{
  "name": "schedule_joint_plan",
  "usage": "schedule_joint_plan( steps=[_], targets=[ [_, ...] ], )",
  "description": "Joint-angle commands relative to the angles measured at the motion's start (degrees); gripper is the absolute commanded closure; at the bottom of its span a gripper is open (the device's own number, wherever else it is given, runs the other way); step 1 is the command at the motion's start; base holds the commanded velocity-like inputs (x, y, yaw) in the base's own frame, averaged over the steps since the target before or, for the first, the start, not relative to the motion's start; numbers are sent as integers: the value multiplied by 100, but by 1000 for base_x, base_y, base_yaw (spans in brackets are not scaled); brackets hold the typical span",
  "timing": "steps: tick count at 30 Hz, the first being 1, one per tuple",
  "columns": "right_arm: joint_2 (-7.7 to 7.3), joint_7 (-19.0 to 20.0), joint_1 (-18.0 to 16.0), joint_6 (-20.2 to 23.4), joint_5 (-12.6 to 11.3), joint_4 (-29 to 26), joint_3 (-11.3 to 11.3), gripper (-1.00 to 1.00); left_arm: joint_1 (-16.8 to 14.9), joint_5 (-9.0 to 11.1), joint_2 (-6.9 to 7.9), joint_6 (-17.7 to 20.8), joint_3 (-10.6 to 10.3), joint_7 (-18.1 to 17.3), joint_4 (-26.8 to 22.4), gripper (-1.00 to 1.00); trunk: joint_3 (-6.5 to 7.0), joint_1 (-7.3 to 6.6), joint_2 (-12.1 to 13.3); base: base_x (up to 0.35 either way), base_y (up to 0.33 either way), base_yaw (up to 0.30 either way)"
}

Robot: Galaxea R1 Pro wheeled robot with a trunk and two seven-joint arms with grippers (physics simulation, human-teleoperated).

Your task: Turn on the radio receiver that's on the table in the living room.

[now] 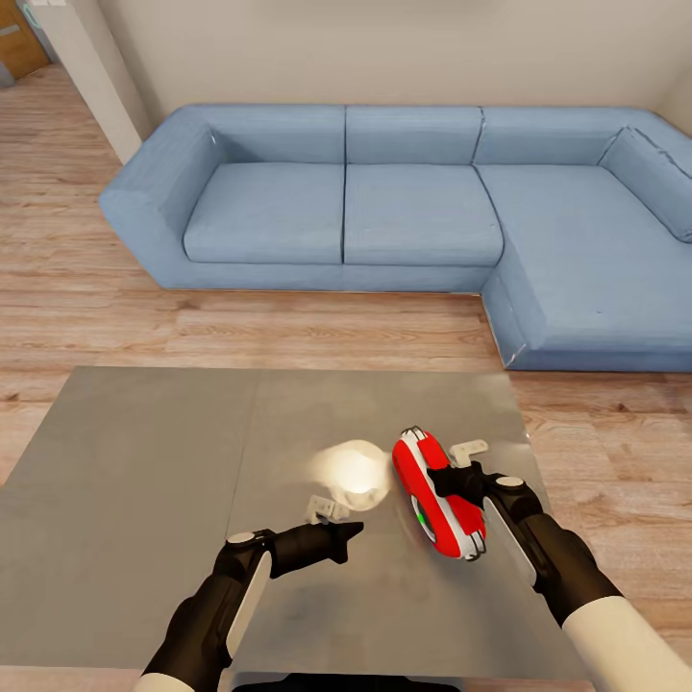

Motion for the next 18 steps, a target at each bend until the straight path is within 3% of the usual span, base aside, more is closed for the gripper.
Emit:
schedule_joint_plan(
  steps=[1,18],
  targets=[
    [0,2,-1,2,-9,-1,0,100,0,0,0,-1,0,0,1,100,0,0,0,0,0,0],
    [0,2,-1,6,10,-1,1,100,0,0,0,3,0,2,3,100,0,0,0,0,0,0]
  ],
)
